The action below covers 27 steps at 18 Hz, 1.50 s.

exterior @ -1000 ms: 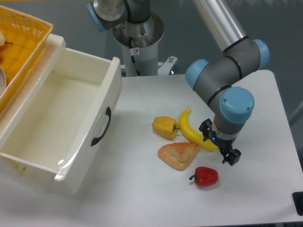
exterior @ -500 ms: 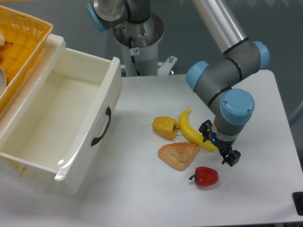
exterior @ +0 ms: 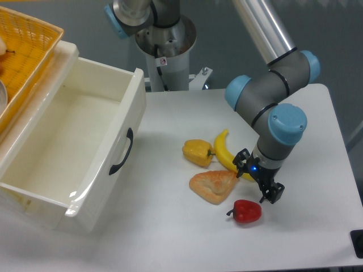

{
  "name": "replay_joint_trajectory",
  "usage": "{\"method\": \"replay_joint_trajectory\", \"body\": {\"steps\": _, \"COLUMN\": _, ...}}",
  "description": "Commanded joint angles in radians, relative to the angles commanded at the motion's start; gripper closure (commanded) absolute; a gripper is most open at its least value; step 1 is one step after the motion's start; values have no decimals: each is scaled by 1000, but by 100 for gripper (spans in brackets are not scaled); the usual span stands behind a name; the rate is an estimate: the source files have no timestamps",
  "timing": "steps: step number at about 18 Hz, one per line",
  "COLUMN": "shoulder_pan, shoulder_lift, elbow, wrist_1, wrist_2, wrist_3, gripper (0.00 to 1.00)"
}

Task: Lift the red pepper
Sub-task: 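Move the gripper down toward the red bell pepper, then lower the open gripper around the red pepper and close it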

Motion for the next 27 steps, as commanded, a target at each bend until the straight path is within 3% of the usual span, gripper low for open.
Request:
{"method": "replay_joint_trajectory", "body": {"steps": 6, "shoulder_pan": -17, "shoulder_lift": -60, "elbow": 107, "wrist_1": 14, "wrist_2": -2, "wrist_3": 72, "gripper": 0}}
{"method": "replay_joint_trajectory", "body": {"steps": 15, "shoulder_pan": -20, "shoulder_lift": -77, "elbow": 95, "wrist_1": 12, "wrist_2": 2, "wrist_3": 182, "gripper": 0}}
{"method": "replay_joint_trajectory", "body": {"steps": 27, "shoulder_pan": -35, "shoulder_lift": -129, "elbow": 112, "wrist_1": 15, "wrist_2": 74, "wrist_3": 184, "gripper": 0}}
